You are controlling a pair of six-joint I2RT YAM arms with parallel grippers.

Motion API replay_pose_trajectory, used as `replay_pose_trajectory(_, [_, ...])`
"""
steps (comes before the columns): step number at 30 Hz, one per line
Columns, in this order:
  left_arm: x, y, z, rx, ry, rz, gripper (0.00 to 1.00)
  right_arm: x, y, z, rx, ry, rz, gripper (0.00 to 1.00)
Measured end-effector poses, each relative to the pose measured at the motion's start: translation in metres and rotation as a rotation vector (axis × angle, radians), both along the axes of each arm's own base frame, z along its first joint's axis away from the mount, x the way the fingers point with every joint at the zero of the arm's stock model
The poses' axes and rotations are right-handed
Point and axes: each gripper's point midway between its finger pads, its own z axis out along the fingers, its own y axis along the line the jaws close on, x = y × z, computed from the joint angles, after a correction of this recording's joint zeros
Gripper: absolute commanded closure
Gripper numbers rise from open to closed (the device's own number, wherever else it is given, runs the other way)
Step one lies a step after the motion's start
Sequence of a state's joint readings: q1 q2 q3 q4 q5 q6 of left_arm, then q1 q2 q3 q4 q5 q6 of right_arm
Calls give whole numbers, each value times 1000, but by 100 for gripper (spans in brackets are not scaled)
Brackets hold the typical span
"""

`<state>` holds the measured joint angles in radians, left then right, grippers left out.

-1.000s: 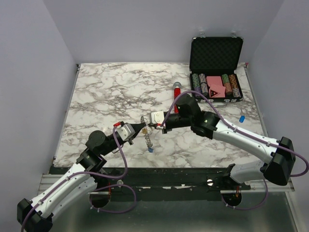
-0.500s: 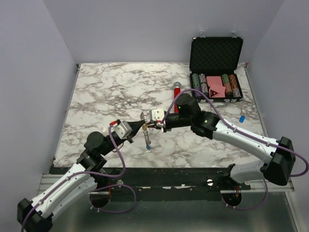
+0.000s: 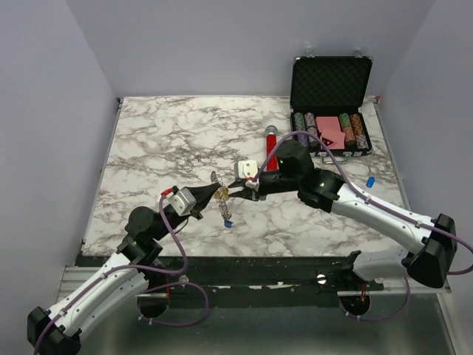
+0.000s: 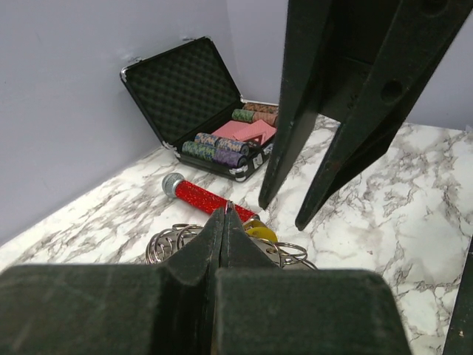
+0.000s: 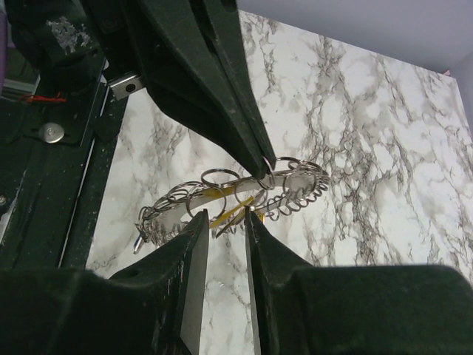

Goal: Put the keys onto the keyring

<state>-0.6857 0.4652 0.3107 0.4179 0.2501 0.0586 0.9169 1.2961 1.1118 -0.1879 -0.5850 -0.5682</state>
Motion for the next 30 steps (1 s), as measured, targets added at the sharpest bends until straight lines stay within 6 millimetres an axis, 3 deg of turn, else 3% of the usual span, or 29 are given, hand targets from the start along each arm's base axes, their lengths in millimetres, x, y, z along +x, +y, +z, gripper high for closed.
replay_pose_trajectory(5, [-5,2,2,-29,-7,-13,100,4,-3,12,29,51,-15,52])
replay_pose_trajectory(10, [-14,3,8,-65,-21,-47,100,-1,-1,25,56,98,18,50])
replay_pose_trajectory(20, [-28,-2,5,-105,-10,-122,100,-22,8,20,39,211,149,62])
replay_pose_trajectory(30, [-32,-1,6,-136,2,-139,100,-22,13,22,37,258,158,68])
